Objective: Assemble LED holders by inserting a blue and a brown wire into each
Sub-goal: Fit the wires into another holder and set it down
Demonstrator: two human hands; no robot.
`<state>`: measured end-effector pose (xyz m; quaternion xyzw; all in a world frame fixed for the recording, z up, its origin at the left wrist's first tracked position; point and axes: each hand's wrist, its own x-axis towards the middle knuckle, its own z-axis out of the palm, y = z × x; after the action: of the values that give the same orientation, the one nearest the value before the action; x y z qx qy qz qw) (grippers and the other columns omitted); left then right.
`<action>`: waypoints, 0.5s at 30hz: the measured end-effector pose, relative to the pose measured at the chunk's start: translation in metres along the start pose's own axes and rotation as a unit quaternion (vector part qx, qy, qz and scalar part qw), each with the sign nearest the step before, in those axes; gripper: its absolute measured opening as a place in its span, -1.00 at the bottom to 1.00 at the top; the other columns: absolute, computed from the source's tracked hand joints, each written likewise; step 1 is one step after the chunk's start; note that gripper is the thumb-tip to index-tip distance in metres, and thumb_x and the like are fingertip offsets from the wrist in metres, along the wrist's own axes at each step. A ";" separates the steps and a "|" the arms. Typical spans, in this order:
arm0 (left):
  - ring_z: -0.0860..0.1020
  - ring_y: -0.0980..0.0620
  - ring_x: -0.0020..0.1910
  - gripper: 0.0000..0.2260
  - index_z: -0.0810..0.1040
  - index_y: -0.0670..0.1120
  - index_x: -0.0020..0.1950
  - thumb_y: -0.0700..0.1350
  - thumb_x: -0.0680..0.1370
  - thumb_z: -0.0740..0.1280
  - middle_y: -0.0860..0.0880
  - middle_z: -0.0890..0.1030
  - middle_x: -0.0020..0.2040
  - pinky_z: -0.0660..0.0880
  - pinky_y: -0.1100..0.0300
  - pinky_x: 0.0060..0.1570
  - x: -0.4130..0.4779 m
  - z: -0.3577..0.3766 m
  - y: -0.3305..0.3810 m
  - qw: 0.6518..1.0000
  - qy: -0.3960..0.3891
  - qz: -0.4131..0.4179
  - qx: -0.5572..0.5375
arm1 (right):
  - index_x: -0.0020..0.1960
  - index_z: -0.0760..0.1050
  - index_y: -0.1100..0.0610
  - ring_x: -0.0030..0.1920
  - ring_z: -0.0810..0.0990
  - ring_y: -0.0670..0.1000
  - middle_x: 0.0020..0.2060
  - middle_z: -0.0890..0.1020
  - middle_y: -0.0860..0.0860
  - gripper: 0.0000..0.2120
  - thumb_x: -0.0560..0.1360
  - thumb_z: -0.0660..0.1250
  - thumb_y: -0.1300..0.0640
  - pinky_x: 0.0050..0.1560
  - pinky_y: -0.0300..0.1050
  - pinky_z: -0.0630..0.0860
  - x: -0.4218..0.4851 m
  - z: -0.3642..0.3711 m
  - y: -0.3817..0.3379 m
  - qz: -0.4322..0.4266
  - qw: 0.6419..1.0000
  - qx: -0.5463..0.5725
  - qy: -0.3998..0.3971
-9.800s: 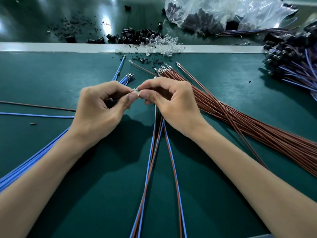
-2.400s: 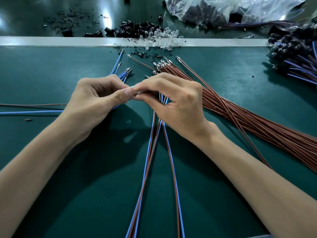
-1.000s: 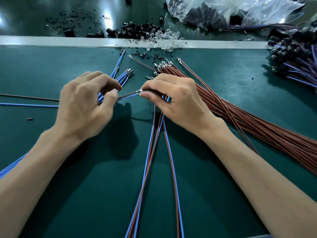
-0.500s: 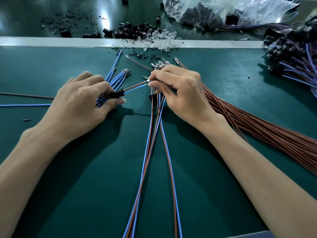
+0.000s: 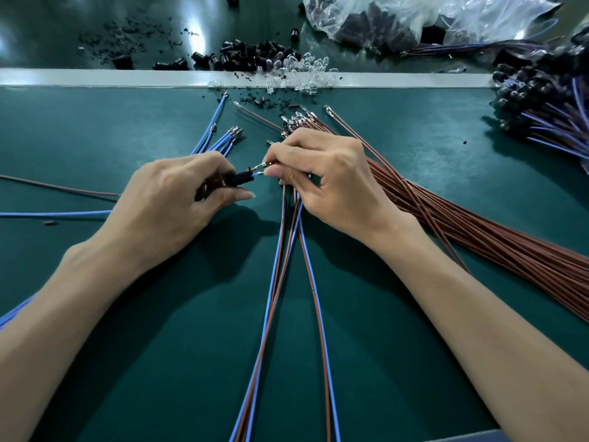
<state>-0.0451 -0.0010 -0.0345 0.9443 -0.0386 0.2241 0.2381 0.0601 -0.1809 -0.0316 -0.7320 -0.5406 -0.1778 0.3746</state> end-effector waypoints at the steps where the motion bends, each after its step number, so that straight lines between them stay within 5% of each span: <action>1: 0.38 -0.04 -0.42 -0.65 0.56 -0.13 -0.10 0.17 0.46 0.31 0.05 0.49 -0.34 0.35 0.14 -0.33 0.000 0.000 0.000 1.000 0.002 0.001 -0.006 | -0.11 0.63 0.34 -0.34 0.53 0.06 -0.26 0.62 0.14 -0.90 0.48 0.40 0.29 -0.28 -0.18 0.45 0.000 0.000 0.000 0.000 1.000 -0.003 0.001; 15: 0.39 -0.03 -0.41 -0.70 0.56 -0.18 -0.10 0.06 0.54 0.26 0.03 0.50 -0.33 0.35 0.11 -0.32 -0.001 0.003 -0.001 0.999 -0.007 0.036 -0.021 | -0.11 0.63 0.35 -0.34 0.56 0.08 -0.25 0.63 0.16 -0.91 0.46 0.41 0.30 -0.27 -0.18 0.46 0.000 0.001 -0.001 -0.004 1.000 -0.002 -0.017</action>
<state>-0.0441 -0.0018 -0.0377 0.9387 -0.0791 0.2247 0.2491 0.0588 -0.1796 -0.0315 -0.7338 -0.5491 -0.1677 0.3630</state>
